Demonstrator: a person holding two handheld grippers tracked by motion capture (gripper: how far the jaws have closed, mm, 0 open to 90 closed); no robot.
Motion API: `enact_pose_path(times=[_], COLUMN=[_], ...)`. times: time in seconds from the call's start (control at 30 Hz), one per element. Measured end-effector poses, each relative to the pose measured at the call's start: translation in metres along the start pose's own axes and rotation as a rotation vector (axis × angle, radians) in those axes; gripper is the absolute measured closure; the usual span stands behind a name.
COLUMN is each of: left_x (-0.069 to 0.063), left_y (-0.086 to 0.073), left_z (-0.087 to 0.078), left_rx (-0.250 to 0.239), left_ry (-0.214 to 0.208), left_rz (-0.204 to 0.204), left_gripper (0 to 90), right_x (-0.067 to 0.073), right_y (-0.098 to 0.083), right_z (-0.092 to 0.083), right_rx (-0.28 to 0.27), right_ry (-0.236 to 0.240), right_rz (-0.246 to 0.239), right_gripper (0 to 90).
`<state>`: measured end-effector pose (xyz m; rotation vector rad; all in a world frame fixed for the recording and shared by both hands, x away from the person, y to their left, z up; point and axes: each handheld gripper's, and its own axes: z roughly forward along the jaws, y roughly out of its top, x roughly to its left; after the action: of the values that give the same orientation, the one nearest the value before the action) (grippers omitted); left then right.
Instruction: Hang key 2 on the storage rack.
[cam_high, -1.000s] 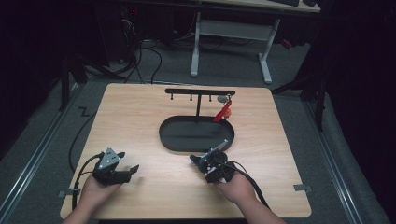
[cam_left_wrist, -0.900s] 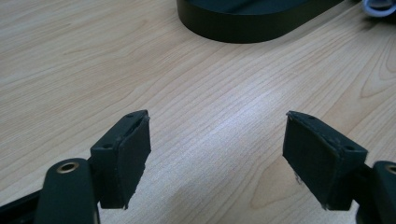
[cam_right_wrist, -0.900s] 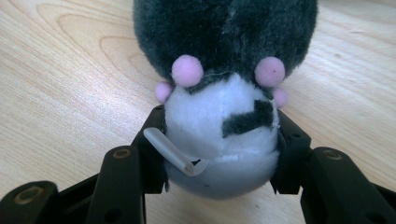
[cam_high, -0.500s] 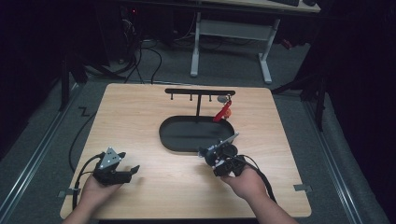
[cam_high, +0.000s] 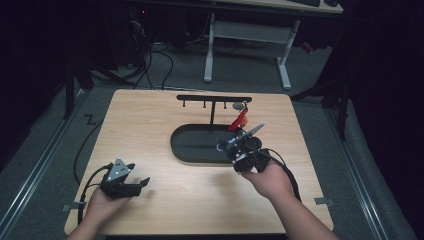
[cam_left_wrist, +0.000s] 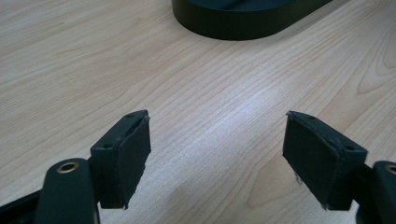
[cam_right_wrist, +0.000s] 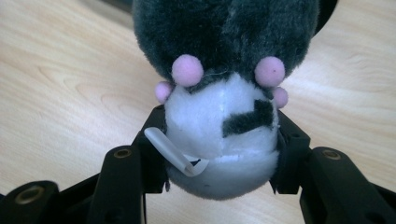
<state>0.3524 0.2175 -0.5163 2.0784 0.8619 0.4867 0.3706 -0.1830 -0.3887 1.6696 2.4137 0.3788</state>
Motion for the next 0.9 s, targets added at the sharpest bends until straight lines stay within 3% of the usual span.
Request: enact_pose_path(times=[0.33,0.9], left_x=[0.000,0.001], left_y=[0.000,-0.001], left_z=[0.000,0.000], left_rx=[0.005,0.004], left_ry=[-0.004,0.000], left_rz=[0.002,0.000], left_gripper=[23.7,23.7], right_x=[-0.011,-0.019], right_y=[0.022,0.055], right_z=[-0.018,-0.034], right_rx=[-0.030,-0.048], right_ry=[-0.035,-0.040], right_rz=[0.022,0.035], right_gripper=[50.2,50.2])
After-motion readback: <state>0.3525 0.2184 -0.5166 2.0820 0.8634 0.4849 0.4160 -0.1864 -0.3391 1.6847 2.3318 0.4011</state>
